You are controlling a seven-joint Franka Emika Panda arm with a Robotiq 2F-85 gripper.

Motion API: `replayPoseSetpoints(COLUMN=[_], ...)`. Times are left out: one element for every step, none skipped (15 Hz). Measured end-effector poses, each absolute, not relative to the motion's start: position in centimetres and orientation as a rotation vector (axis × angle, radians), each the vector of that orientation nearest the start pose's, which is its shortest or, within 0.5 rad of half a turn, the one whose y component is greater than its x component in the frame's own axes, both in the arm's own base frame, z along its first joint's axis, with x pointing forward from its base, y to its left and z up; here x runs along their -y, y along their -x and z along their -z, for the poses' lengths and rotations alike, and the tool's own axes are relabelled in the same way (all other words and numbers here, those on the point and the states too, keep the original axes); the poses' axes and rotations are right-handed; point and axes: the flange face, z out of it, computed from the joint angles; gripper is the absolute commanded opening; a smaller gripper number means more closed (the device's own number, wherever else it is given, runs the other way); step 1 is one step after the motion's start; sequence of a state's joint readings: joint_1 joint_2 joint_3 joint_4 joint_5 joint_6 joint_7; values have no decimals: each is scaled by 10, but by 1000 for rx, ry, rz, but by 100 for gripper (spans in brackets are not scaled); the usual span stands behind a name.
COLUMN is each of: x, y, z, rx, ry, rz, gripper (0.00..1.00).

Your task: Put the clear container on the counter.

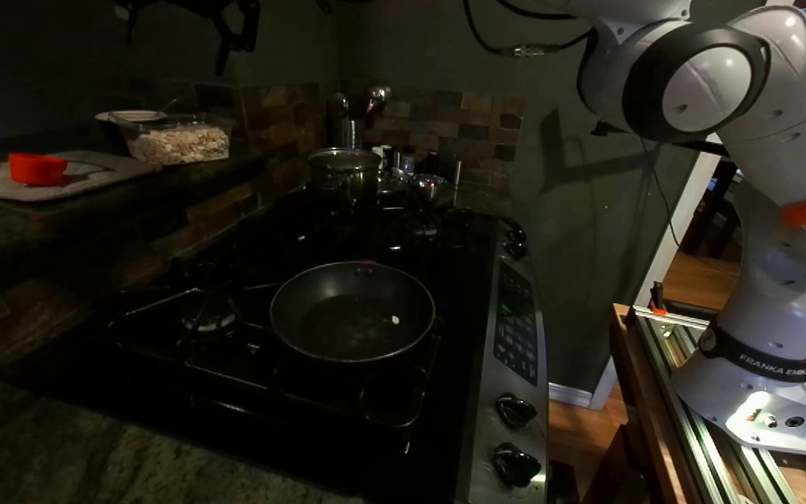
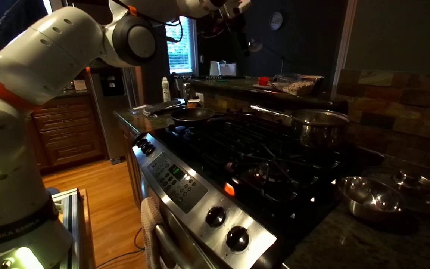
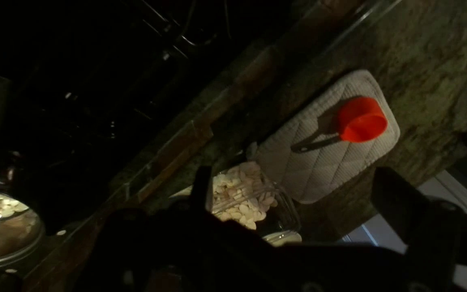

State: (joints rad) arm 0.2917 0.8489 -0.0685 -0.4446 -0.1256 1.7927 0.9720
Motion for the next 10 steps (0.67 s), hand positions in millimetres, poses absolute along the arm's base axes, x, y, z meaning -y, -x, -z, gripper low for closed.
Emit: replayPoseSetpoints(x=[-192, -192, -192, -191, -190, -188, -185, -182, -178, -176], y=[-733, -724, -714, -705, -697, -689, -682, -676, -672, -671], z=[-620, -625, -630, -635, -638, -640, -642, -641, -640, -639], rx=[-992, -974, -948, -912, -874, -842, -809, -774, -722, -681], ry=[2770, 2824, 2875, 2919, 2962, 3004, 3048, 3089, 3129, 3154], rz=[711, 660, 603, 549, 492, 435, 374, 313, 270, 251], gripper=[100, 100, 100, 100, 100, 100, 100, 100, 100, 100])
